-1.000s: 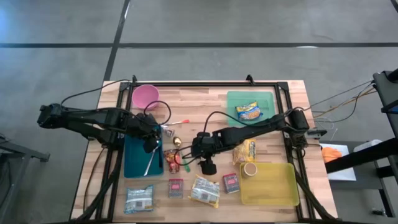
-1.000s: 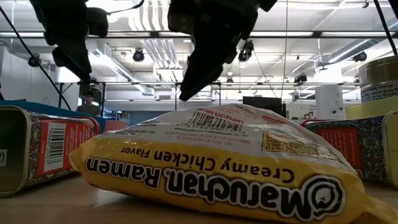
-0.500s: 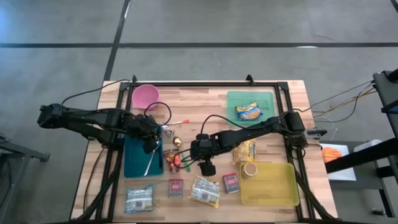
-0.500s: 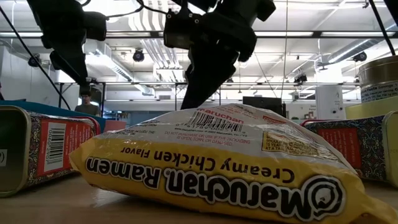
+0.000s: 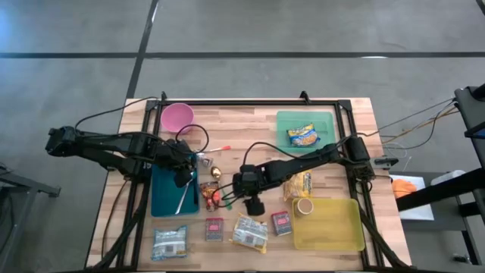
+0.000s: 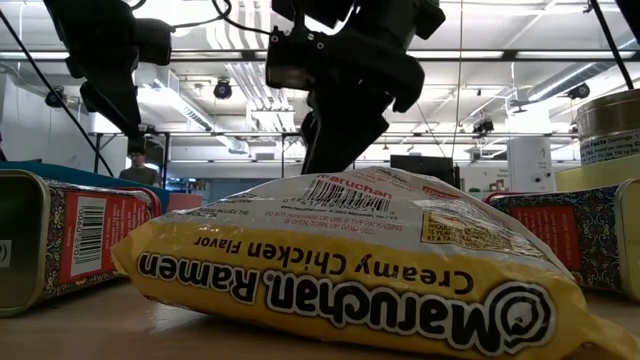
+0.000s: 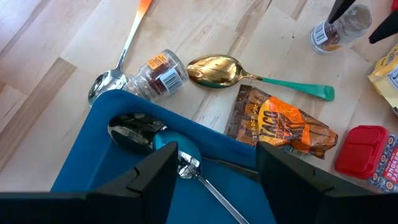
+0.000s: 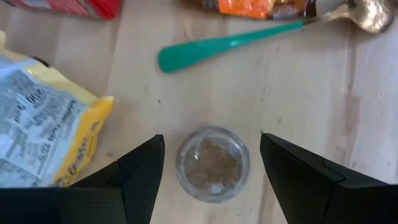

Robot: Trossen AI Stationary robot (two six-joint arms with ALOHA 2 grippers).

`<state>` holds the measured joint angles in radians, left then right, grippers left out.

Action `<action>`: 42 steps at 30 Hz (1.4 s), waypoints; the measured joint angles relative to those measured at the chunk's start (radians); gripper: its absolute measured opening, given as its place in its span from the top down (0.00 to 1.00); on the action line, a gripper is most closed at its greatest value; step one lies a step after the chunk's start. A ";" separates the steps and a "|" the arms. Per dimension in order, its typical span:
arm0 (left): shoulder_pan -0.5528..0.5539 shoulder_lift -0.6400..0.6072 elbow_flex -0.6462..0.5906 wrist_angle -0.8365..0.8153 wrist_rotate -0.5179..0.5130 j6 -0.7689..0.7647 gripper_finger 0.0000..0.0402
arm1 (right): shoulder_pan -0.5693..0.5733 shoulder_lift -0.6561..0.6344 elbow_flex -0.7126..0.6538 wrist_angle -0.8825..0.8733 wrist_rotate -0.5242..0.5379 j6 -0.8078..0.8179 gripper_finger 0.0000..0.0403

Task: Pick & Place Food Item
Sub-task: Put the bottom brown spice bottle into the yellow bin

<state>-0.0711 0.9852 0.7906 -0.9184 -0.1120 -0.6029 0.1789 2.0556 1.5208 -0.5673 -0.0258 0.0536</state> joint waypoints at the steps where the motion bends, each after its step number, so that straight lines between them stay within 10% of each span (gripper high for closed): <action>1: 0.000 0.000 0.000 0.000 0.000 0.000 0.45 | 0.000 0.000 0.000 -0.009 0.000 -0.002 0.35; 26: 0.000 0.000 0.000 0.000 0.000 -0.002 0.45 | 0.000 0.007 -0.001 -0.028 0.002 -0.005 0.36; 42: 0.000 0.000 0.000 0.000 0.000 -0.002 0.45 | 0.000 0.008 -0.001 -0.026 0.002 0.001 0.59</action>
<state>-0.0710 0.9852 0.7906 -0.9184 -0.1120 -0.6046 0.1787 2.0632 1.5200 -0.5930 -0.0235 0.0545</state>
